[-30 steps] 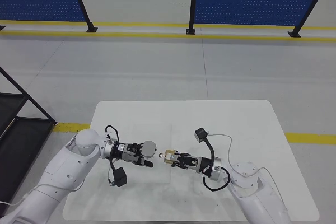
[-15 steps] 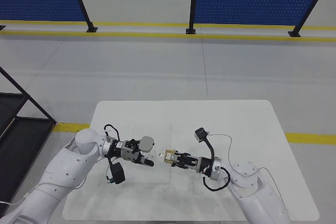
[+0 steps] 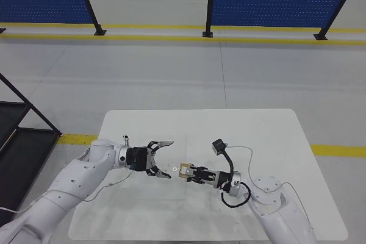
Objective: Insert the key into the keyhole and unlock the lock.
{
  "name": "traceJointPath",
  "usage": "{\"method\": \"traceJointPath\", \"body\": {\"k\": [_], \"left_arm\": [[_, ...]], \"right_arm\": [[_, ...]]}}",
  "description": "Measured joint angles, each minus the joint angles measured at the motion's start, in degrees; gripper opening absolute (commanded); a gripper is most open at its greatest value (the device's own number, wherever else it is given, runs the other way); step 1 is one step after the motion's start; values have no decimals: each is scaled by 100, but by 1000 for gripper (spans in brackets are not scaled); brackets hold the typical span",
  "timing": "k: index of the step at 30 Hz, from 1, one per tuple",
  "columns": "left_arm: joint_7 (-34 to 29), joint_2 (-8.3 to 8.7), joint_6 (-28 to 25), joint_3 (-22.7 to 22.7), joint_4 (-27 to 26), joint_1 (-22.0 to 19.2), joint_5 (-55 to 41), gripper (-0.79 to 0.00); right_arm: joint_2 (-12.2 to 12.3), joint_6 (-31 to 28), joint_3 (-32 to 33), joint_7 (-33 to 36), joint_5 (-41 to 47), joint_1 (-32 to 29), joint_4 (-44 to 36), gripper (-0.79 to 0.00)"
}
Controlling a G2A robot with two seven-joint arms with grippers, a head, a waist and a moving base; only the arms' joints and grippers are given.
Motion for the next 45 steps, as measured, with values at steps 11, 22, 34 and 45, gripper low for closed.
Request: {"method": "traceJointPath", "body": {"k": [11, 22, 34, 45], "left_arm": [[-1567, 212, -1565, 871, 479, -377, -3199, 0], [-1697, 202, -1565, 1004, 382, -279, -3574, 0], [-4565, 651, -1564, 2671, -154, -1096, -8405, 0], [-8446, 1013, -1564, 2864, -297, -1614, -12375, 0]], "right_arm": [[0, 0, 0, 0, 0, 0, 0, -785], [0, 0, 0, 0, 0, 0, 0, -785], [0, 0, 0, 0, 0, 0, 0, -785], [0, 0, 0, 0, 0, 0, 0, -785]]}}
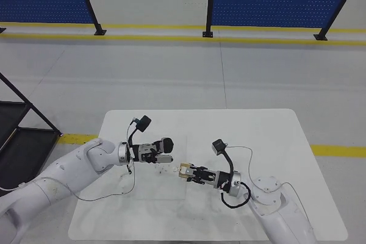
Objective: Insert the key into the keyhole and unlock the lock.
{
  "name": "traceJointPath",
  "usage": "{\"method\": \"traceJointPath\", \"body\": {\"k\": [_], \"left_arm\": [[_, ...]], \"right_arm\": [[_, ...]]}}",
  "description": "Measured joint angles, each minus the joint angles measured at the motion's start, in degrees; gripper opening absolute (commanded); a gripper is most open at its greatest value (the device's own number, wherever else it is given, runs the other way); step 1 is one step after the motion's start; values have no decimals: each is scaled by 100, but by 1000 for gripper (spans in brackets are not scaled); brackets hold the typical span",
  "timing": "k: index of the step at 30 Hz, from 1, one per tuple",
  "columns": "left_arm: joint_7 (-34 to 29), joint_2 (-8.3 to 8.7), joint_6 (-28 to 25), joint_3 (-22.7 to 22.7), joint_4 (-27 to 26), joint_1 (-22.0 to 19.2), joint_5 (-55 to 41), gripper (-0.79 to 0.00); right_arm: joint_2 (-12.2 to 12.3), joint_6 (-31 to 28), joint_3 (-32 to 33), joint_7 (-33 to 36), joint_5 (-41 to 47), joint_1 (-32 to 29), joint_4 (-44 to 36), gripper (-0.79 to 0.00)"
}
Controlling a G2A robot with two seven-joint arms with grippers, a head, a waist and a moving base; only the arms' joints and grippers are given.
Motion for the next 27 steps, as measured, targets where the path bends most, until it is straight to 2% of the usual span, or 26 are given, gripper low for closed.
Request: {"method": "traceJointPath", "body": {"k": [7, 10, 15, 23, 27], "left_arm": [[-2254, -8, 9, 102, 354, -10, -1738, 0], [-2642, -61, 238, 190, 330, -28, -2141, 0], [-2853, -137, 473, 254, 295, -1, -2630, 0], [-2810, -139, 505, 233, 303, 14, -2591, 0], [-2625, -146, 626, 130, 181, 175, -2488, 0]], "right_arm": [[0, 0, 0, 0, 0, 0, 0, -785], [0, 0, 0, 0, 0, 0, 0, -785], [0, 0, 0, 0, 0, 0, 0, -785], [0, 0, 0, 0, 0, 0, 0, -785], [0, 0, 0, 0, 0, 0, 0, -785]]}}
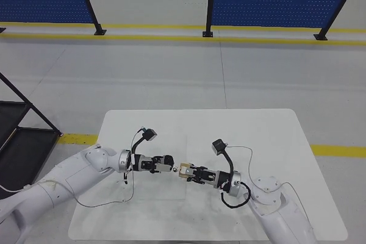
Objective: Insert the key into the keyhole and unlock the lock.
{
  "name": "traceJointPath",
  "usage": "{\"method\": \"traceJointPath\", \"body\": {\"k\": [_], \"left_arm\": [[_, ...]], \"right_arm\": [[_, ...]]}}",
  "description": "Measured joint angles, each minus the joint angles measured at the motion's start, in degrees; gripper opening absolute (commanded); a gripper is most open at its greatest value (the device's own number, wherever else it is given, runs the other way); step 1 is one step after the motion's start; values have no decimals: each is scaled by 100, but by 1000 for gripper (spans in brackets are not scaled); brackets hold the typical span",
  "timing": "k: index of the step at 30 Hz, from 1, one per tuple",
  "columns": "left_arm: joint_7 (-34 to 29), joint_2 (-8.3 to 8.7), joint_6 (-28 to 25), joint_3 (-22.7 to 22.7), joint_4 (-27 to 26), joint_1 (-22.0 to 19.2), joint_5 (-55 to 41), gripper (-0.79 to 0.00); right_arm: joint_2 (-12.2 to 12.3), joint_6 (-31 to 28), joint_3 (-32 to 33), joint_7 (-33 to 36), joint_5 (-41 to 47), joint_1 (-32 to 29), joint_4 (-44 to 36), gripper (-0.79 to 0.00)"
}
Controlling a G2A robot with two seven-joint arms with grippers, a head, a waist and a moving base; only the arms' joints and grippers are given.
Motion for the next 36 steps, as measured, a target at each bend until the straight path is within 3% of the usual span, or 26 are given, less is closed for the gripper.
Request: {"method": "traceJointPath", "body": {"k": [5, 11, 12, 18, 24, 36], "left_arm": [[-283, 46, -102, -188, -76, 153, -296, 0], [-170, 90, -213, -421, -216, 320, -154, -12], [-154, 98, -228, -456, -227, 344, -138, -126], [-173, 133, -209, -663, -329, 466, -23, -394], [-243, 125, -139, -822, -389, 563, 75, -486], [-390, 75, 7, -1053, -434, 732, 118, -554]], "right_arm": [[0, 0, 0, 0, 0, 0, 0, -785], [0, 0, 0, 0, 0, 0, 0, -785], [0, 0, 0, 0, 0, 0, 0, -785], [0, 0, 0, 0, 0, 0, 0, -785], [0, 0, 0, 0, 0, 0, 0, -785], [0, 0, 0, 0, 0, 0, 0, -785]]}}
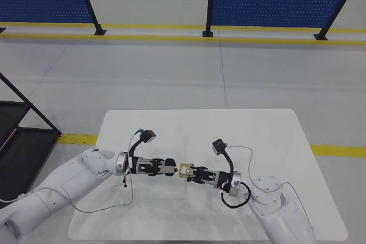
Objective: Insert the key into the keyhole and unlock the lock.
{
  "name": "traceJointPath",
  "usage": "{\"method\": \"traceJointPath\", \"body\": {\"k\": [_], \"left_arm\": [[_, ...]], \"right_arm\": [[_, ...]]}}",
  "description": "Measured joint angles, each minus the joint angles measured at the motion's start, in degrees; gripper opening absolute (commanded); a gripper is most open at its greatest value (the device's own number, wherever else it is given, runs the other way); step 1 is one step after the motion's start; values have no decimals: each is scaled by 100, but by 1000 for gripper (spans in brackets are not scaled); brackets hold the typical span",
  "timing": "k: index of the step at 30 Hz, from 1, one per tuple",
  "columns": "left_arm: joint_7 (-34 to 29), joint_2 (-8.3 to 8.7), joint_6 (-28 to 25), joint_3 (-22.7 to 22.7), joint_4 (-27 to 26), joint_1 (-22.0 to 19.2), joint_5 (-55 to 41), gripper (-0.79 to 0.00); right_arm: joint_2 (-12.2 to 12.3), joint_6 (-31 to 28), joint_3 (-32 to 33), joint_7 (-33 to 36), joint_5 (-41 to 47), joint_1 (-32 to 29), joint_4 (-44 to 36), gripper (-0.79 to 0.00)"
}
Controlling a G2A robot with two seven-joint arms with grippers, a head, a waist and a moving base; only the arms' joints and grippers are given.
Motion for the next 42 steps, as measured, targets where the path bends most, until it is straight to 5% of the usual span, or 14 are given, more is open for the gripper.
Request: {"method": "traceJointPath", "body": {"k": [3, 8, 21, 42], "left_arm": [[-72, -20, 72, -45, -12, 24, -27, -585], [-179, -69, 179, -107, -5, 48, -73, -785], [-315, -184, 315, -277, 4, 97, 14, -785], [440, -194, -441, -674, -116, 426, 1177, -785]], "right_arm": [[0, 0, 0, 0, 0, 0, 0, -785], [0, 0, 0, 0, 0, 0, 0, -785], [0, 0, 0, 0, 0, 0, 0, -785], [0, 0, 0, 0, 0, 0, 0, -785]]}}
